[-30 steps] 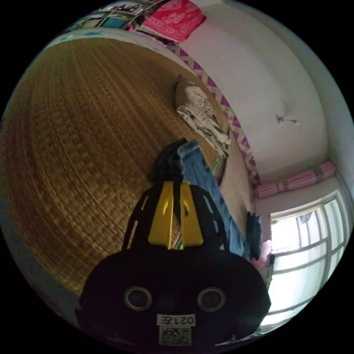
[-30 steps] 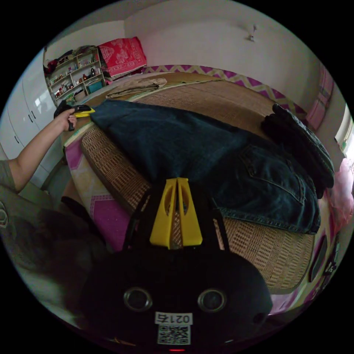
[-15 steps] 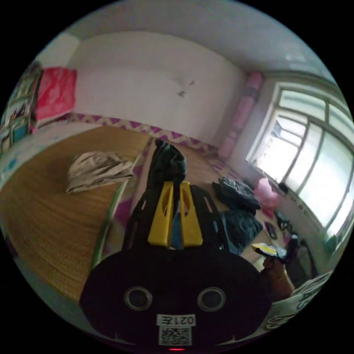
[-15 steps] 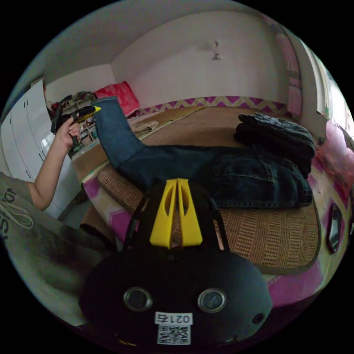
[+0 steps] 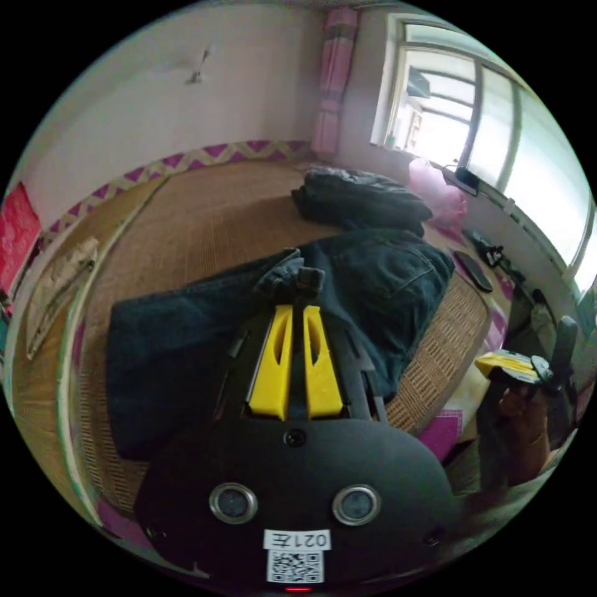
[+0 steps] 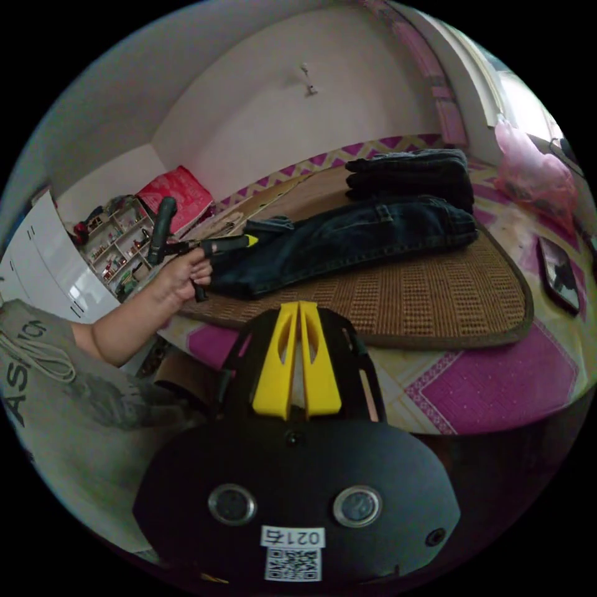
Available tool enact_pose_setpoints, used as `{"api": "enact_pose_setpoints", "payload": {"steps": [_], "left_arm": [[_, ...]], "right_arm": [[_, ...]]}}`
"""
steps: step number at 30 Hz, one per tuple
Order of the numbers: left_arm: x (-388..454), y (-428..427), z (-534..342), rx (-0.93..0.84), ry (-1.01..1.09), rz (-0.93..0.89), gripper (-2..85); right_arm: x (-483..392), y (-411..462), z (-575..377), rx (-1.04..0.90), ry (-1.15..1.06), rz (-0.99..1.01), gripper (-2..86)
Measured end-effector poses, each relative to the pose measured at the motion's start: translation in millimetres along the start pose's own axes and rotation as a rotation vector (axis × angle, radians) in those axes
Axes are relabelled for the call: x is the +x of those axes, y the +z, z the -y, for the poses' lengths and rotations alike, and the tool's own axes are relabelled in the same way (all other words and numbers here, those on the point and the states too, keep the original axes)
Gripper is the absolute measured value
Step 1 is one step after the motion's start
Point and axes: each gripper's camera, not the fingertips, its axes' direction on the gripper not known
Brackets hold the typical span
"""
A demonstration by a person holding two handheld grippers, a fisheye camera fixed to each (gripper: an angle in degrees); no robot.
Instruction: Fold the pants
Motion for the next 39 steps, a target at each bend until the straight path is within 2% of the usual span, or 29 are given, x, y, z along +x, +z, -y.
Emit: {"api": "enact_pose_setpoints", "payload": {"steps": [3,8,12,17,19,23,26,30,34,37,39], "left_arm": [[12.3,43.9,-1.4,-0.193,0.009,-0.085,5.8],[22.4,26.1,-4.8,-0.075,0.069,-0.168,7.4],[25.3,11.6,-21.0,0.003,0.135,-0.269,2.1],[9.6,-4.9,-38.3,0.031,0.071,-0.328,-0.5],[-3.5,-16.1,-48.3,0.049,0.031,-0.376,-0.8],[-22.8,-37.2,-65.5,0.056,0.028,-0.349,-0.9],[-44.2,-56.8,-83.8,0.059,0.029,-0.295,-1.0],[-84.0,-82.3,-110.9,0.067,-0.026,-0.245,-1.0],[-134.0,-104.2,-139.9,0.087,-0.134,-0.247,-1.0],[-172.3,-118.5,-162.6,0.095,-0.214,-0.221,-1.0],[-194.9,-126.1,-175.4,0.091,-0.25,-0.205,-1.0]], "right_arm": [[24.4,-9.6,11.7,0.043,0.061,-0.021,2.1],[95.4,-25.1,38.3,0.164,0.354,-0.036,10.0],[163.6,-12.7,66.2,0.193,0.623,0.041,13.6],[206.8,14.4,92.4,0.276,0.833,0.171,13.1],[221.8,30.3,98.6,0.297,0.923,0.203,9.7],[214.3,41.9,108.8,0.322,0.932,0.211,4.1],[146.7,25.3,158.2,0.34,0.637,0.083,2.7],[-37.3,44.6,237.3,0.262,0.036,-0.154,2.1],[-219.2,144.8,242.5,0.107,-0.458,-0.266,1.7],[-299.4,249.3,204.1,-0.056,-0.678,-0.265,1.8],[-320.4,318.0,173.4,-0.197,-0.748,-0.255,1.8]]}}
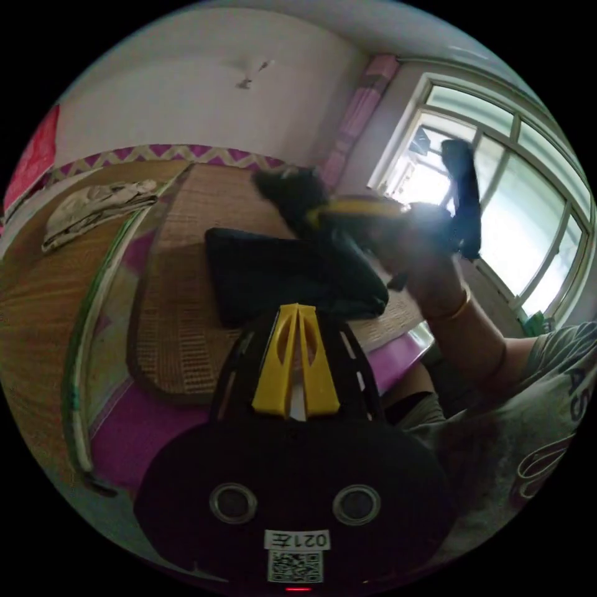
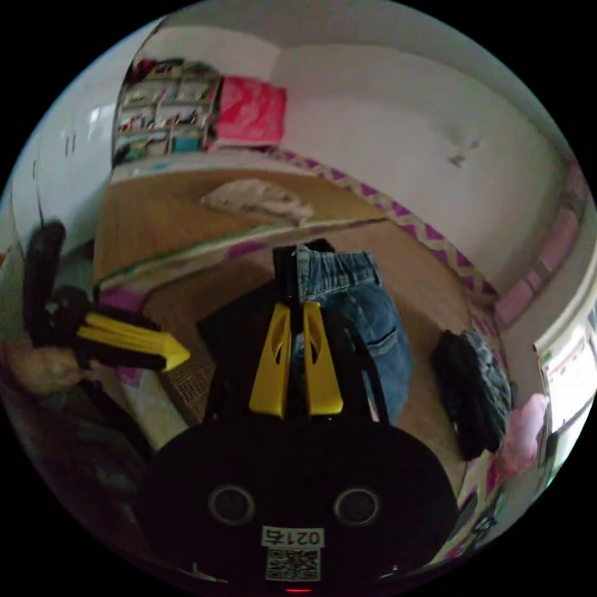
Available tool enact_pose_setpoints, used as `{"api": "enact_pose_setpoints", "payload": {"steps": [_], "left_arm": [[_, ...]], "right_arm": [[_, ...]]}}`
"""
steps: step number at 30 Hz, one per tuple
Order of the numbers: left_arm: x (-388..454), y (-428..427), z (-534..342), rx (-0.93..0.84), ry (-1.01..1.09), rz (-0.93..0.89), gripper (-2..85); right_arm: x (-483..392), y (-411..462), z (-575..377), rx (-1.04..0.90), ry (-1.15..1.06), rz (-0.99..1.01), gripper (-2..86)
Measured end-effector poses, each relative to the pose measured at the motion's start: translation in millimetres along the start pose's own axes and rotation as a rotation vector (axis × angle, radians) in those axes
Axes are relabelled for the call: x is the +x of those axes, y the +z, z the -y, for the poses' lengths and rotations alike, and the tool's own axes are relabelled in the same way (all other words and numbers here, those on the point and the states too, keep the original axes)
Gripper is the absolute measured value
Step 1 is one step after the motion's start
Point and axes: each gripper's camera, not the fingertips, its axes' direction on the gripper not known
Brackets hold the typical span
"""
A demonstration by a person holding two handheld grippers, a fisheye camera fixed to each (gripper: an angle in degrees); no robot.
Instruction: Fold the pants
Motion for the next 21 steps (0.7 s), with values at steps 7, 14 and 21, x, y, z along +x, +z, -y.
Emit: {"api": "enact_pose_setpoints", "payload": {"steps": [7,14,21], "left_arm": [[-74.5,-47.1,-6.1,0.033,-0.095,0.034,-0.9],[-119.9,-55.2,29.0,0.111,-0.126,-0.045,0.3],[-207.2,-43.3,79.0,0.069,-0.317,-0.171,12.7]], "right_arm": [[-40.7,35.8,9.4,0.053,0.018,-0.117,1.8],[-69.0,85.7,3.0,-0.008,-0.08,-0.039,4.7],[86.1,24.9,-41.2,0.095,0.324,0.221,9.6]]}}
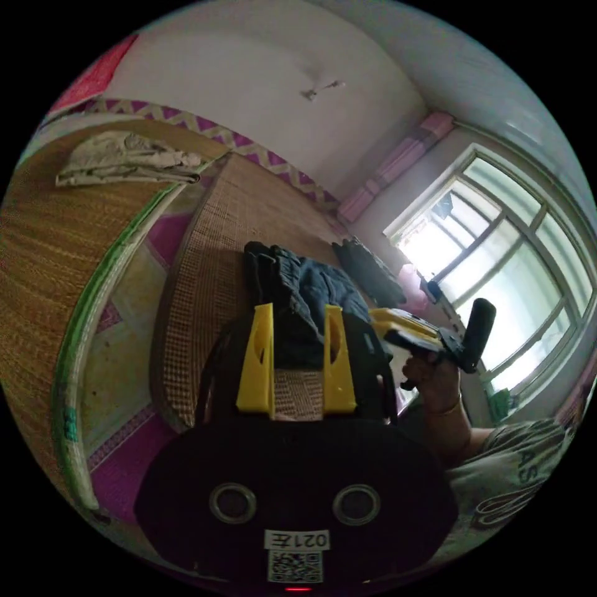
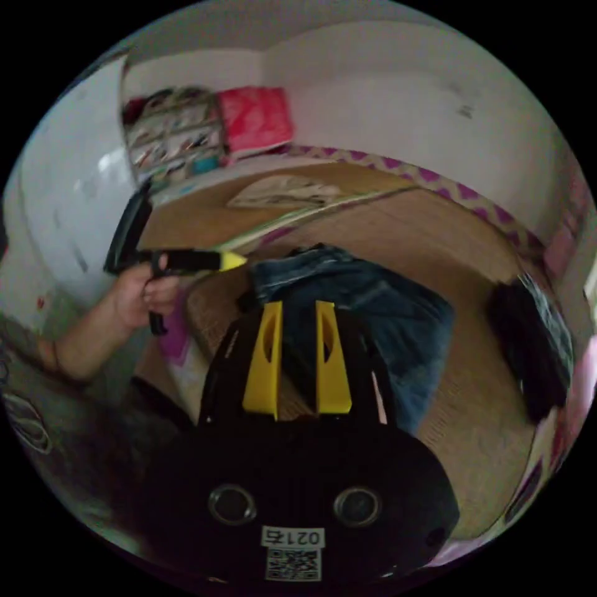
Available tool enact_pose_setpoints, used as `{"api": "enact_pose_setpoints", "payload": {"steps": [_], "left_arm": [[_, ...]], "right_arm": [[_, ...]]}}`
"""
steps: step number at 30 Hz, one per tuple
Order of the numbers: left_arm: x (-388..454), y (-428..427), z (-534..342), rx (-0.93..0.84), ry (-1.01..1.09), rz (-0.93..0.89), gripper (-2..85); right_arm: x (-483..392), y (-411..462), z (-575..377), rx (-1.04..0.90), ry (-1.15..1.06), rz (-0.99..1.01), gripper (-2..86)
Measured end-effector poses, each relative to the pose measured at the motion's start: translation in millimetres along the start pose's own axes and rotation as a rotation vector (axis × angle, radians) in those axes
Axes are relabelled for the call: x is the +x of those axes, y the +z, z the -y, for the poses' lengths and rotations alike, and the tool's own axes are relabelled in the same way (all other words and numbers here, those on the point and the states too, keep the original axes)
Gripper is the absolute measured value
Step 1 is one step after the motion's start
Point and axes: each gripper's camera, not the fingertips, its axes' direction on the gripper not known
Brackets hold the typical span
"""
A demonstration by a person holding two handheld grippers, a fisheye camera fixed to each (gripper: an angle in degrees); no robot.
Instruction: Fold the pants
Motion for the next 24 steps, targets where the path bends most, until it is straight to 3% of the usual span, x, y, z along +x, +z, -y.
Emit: {"api": "enact_pose_setpoints", "payload": {"steps": [3,7,9,13,17,24], "left_arm": [[-34.3,6.5,27.1,-0.051,-0.098,-0.038,16.9],[-59.9,28.6,53.2,-0.178,-0.154,-0.055,18.4],[-60.7,28.2,62.4,-0.194,-0.138,-0.007,17.4],[-71.4,32.7,81.0,-0.284,-0.141,0.006,10.6],[-87.6,17.2,89.0,-0.251,-0.185,-0.081,6.7],[-88.7,-84.2,147.5,-0.091,-0.084,-0.124,6.1]], "right_arm": [[108.9,-10.5,-14.1,-0.014,0.335,-0.021,12.9],[224.0,32.3,-51.2,-0.113,0.673,0.333,15.2],[242.4,45.5,-60.4,-0.09,0.714,0.422,14.3],[250.1,74.6,-53.7,-0.126,0.706,0.534,10.8],[255.1,81.1,-48.8,-0.149,0.703,0.568,7.6],[196.0,54.8,68.6,-0.153,0.339,0.491,6.6]]}}
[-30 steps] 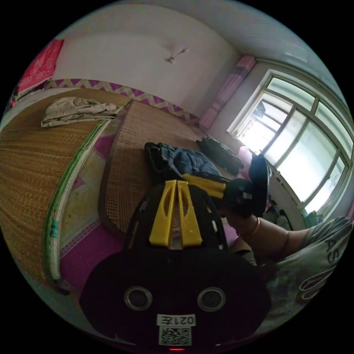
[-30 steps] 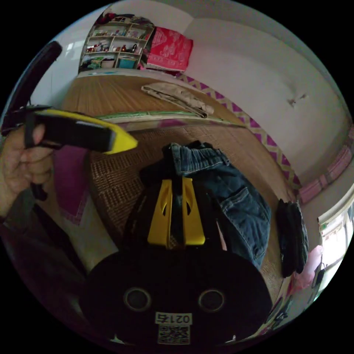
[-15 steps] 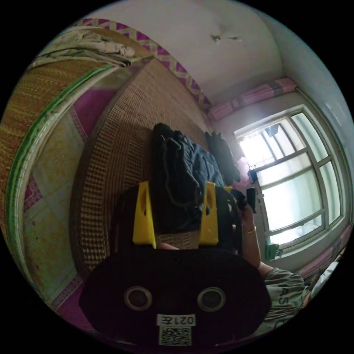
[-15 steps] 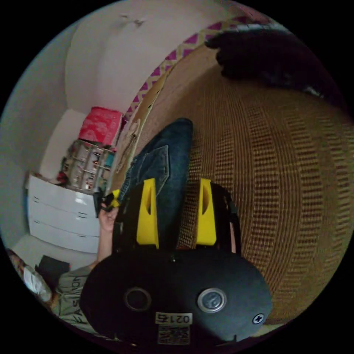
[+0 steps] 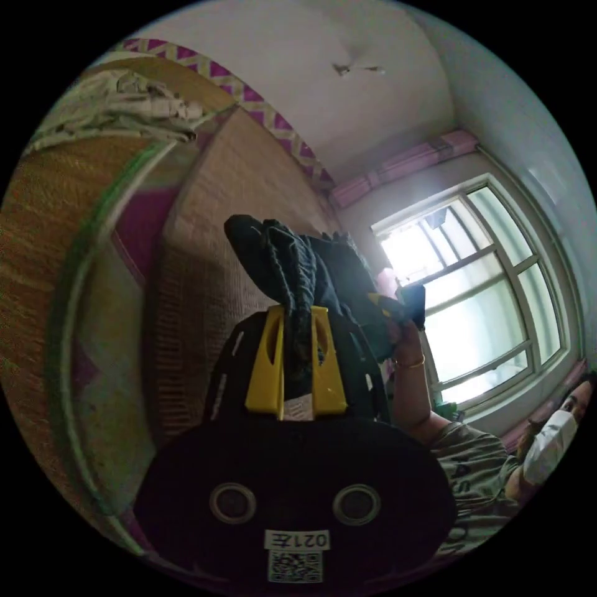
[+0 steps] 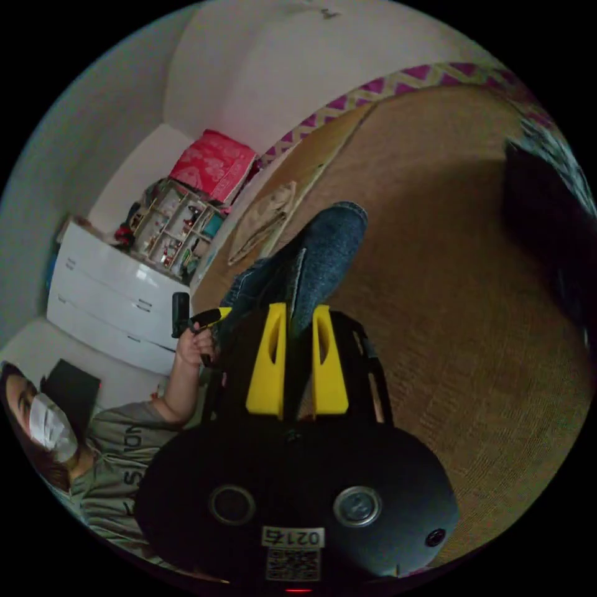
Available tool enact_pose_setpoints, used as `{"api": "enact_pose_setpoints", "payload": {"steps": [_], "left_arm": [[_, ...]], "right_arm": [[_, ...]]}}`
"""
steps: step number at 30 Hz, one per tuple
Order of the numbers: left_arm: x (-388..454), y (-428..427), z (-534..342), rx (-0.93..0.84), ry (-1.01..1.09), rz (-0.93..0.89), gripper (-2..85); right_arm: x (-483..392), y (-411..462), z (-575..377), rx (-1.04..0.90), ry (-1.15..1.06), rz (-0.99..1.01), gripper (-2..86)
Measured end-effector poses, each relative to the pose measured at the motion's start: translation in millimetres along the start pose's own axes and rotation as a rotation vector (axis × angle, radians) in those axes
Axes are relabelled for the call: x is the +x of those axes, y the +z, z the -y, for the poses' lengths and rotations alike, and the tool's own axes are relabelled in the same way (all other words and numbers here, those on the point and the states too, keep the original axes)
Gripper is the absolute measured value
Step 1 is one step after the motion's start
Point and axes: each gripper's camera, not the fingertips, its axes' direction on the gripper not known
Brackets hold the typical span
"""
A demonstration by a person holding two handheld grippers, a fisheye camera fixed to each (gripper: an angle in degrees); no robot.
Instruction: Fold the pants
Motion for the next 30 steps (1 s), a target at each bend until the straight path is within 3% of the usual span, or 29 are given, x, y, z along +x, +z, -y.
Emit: {"api": "enact_pose_setpoints", "payload": {"steps": [8,10,13,17,23,26,28,30], "left_arm": [[-26.8,-167.4,131.4,0.33,-0.027,0.18,7.0],[-54.8,-199.7,162.9,0.448,-0.109,0.215,9.2],[-103.4,-217.7,175.2,0.468,-0.255,0.242,14.8],[-117.9,-224.6,147.2,0.465,-0.191,0.223,14.7],[-38.5,-180.4,75.5,0.387,0.104,0.342,11.3],[24.6,-135.8,32.8,0.303,0.295,0.495,5.3],[71.9,-98.4,-9.8,0.325,0.418,0.689,0.7],[94.7,-76.3,-37.5,0.364,0.356,0.796,0.7]], "right_arm": [[-131.2,122.3,217.4,-0.005,-0.263,0.036,7.0],[-175.6,161.4,270.5,0.057,-0.302,-0.05,8.4],[-212.4,195.0,290.3,0.102,-0.348,-0.248,11.3],[-200.7,214.1,256.7,0.055,-0.385,-0.303,11.7],[-124.9,195.9,112.2,-0.106,-0.441,-0.44,12.2],[-88.1,148.5,36.3,-0.055,-0.408,-0.52,12.1],[-66.7,101.2,-16.8,0.048,-0.392,-0.629,11.5],[-54.1,69.3,-47.9,0.117,-0.377,-0.721,11.1]]}}
